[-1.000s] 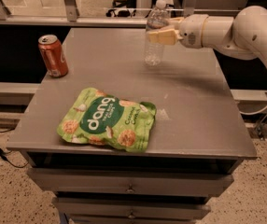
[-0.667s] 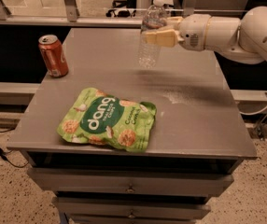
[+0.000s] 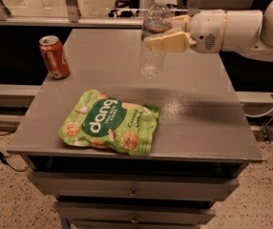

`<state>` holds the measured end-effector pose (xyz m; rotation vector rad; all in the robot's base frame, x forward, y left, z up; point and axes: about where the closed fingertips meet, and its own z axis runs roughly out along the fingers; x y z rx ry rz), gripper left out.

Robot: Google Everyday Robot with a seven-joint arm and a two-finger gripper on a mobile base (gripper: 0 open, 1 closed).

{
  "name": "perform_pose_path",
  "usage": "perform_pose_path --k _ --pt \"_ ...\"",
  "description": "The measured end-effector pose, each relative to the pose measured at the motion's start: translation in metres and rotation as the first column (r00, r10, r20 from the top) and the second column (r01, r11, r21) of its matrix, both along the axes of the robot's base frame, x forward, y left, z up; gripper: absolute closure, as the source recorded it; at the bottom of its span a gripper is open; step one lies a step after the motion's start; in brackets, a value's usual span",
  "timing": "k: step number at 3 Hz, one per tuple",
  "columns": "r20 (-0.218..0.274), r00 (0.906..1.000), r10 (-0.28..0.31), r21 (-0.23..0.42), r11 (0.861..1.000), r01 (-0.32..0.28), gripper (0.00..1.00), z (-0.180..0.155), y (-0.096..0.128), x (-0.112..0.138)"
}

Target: Move water bottle near green rice chip bag

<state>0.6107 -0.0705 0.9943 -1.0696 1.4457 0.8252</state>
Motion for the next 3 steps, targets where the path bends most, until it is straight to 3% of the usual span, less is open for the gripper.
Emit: perform_pose_path --k 1,3 --pt "-0.016 0.9995 0.025 -0.046 0.999 -0.026 1.00 -0.015 -0.007 -0.017" --pt "-0.064 0.9972 0.037 -0.068 0.997 -0.041 1.00 -0.046 -0.016 -0.032"
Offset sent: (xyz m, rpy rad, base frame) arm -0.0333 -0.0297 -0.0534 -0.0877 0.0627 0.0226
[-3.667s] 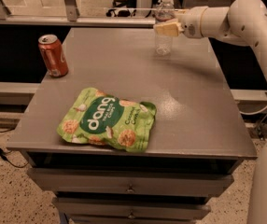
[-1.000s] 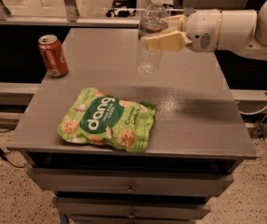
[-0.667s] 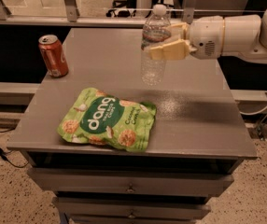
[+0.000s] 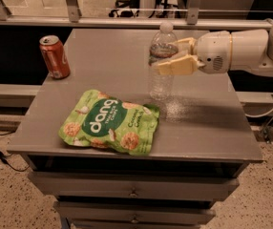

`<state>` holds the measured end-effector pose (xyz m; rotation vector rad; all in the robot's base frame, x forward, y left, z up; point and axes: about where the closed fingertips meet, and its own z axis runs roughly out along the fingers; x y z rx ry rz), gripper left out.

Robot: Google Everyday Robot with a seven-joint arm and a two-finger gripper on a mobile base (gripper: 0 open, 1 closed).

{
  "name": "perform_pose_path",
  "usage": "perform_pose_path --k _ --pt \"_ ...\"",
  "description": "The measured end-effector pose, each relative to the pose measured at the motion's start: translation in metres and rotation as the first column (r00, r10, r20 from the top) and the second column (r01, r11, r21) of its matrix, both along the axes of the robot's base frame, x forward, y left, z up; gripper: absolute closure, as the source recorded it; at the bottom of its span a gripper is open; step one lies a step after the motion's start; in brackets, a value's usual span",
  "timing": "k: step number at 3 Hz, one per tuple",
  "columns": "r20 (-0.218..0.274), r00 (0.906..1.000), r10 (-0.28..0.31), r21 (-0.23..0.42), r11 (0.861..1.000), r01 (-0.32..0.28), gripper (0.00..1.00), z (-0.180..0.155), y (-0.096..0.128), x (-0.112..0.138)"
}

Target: Move water bottle near green rice chip bag

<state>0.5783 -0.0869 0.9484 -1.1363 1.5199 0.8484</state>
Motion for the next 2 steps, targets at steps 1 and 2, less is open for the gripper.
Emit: perform_pose_path --k 1,2 --pt "-0.007 0.9997 0.024 -0.014 1.000 -0.024 0.87 -0.0122 0.0010 -0.0073" --pt "-0.002 0.9990 0.045 -0.029 0.999 -0.045 0.63 -0.0220 0.0021 -0.0127"
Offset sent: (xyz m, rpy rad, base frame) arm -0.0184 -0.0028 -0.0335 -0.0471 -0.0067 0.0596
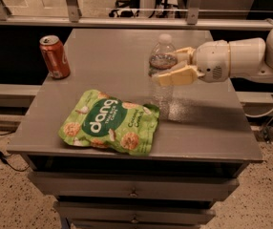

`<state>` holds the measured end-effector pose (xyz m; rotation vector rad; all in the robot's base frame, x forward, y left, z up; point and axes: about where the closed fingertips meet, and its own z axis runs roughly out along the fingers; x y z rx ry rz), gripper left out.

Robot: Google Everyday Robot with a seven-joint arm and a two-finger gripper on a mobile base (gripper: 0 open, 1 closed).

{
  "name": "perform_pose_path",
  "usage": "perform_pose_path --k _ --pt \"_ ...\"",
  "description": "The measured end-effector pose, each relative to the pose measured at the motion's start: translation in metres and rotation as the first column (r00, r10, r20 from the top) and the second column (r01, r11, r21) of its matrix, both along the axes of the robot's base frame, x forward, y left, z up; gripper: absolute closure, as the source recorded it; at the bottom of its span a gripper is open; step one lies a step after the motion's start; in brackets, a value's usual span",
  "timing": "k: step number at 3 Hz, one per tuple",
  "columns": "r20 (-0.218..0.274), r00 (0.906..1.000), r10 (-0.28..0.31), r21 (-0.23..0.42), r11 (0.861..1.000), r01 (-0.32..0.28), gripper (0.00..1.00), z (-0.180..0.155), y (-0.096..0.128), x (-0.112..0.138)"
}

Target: Move water bottle near green rice chip bag

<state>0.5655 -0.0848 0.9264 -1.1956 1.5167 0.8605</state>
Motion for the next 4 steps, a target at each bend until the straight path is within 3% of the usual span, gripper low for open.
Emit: perform_pose_path --k 2,3,4 --pt "0.026 0.9990 0.038 -0.002 0.999 -0.037 0.17 -0.0073 0.0017 -0.0079" --pt "0.049 0.9975 0.052 0.003 0.999 -0.052 0.00 -0.0060 0.0006 -0.0100" --pt "0.058 0.9968 0.056 0.003 0.998 -0.056 0.00 -0.0048 -0.0003 -0.0102"
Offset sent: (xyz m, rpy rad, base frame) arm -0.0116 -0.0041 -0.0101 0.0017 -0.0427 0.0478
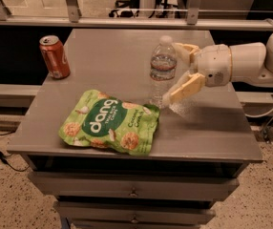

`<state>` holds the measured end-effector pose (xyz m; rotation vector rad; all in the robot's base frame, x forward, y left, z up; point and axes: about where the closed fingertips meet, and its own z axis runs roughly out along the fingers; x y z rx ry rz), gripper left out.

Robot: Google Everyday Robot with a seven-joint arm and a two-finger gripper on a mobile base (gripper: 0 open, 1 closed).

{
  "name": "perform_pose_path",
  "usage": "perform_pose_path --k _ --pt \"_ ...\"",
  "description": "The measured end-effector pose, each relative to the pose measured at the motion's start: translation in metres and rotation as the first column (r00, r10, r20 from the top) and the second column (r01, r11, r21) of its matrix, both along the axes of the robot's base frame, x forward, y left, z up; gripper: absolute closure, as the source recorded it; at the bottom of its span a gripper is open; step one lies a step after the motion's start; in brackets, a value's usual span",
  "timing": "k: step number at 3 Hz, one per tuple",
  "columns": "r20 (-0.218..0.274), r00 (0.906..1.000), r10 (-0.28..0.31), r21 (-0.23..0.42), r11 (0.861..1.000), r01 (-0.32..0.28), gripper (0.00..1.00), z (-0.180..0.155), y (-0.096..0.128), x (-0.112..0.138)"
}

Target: Move water bottle near green rice chip bag

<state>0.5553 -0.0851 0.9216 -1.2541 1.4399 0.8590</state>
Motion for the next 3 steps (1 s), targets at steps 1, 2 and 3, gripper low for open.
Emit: perform_pose_path --k 1,2,3 --pt "0.049 0.9979 -0.042 -0.031 0.999 0.044 0.00 0.012 -0.027 0.009" --pt "0.166 0.9740 -0.154 -0.069 0.983 0.168 0.00 0.049 -0.087 0.022" --pt "0.166 0.9740 -0.154 -0.069 0.983 0.168 0.00 0.049 -0.087 0.022"
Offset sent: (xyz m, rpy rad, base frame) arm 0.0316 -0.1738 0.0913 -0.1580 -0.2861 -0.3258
